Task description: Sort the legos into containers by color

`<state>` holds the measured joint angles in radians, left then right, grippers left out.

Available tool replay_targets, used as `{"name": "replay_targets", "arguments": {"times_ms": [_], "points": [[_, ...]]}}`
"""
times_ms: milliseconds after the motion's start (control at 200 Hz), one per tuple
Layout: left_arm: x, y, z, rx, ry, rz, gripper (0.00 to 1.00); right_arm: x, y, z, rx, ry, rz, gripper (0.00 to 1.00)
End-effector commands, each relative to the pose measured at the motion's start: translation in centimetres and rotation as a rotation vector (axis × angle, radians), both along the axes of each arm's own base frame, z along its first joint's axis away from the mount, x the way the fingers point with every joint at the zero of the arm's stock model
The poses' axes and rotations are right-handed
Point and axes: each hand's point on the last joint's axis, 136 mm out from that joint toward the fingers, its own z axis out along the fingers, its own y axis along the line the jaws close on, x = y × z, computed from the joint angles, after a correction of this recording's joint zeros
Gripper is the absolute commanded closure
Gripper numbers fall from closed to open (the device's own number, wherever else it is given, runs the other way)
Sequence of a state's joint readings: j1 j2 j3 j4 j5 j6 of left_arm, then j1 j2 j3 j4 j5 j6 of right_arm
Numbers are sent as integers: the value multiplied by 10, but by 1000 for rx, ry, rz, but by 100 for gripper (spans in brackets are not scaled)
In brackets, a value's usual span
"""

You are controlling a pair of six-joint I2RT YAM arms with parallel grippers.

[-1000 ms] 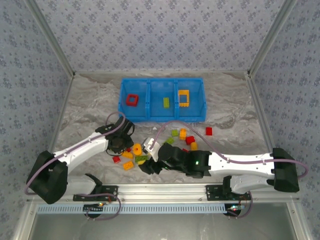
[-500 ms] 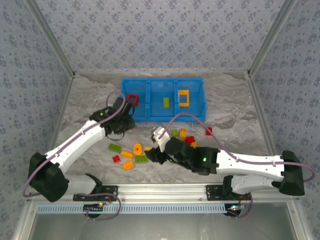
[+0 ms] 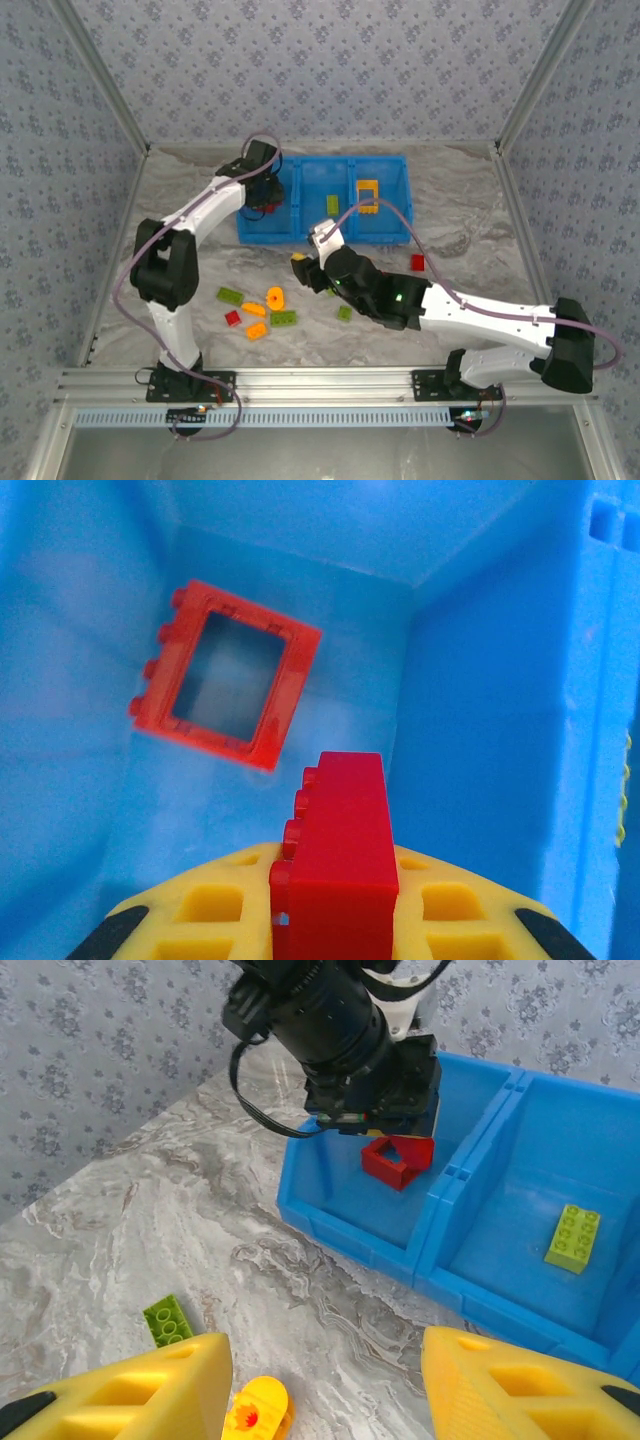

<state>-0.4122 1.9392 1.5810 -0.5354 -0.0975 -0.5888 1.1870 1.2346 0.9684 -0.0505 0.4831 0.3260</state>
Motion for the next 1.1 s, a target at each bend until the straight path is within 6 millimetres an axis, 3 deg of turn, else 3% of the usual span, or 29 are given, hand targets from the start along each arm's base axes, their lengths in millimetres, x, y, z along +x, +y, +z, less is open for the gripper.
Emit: {"name": "replay_targets", "arguments": {"times_ms": [0,205,465,515,600,745,914,994,1094], "points": [[30,-10,15,-15,-110,-29,83,8,0,19,85,-4,-38,45],[46,-9,-8,-24,-149,2,83,21,-3,11,114,3,-83,45],[45,-10,-35,-82,-176,30,78,29,19,-7,139,15,-71,44],[42,-10,-40,-80,-164,31,74,29,22,-7,147,20,-66,44],[36,-10,-45,-80,-137,23,59,28,23,-7,152,24,-60,44],[24,-3,-23,-96,-154,43,45,27,14,-7,142,30,-79,43],[7,7,17,-102,-183,72,40,27,-28,-17,78,79,-220,45],[-3,12,39,-104,-207,95,40,26,-63,-30,37,135,-344,46],[-23,15,70,-121,-244,109,39,21,-120,-62,-71,269,-517,47]]}}
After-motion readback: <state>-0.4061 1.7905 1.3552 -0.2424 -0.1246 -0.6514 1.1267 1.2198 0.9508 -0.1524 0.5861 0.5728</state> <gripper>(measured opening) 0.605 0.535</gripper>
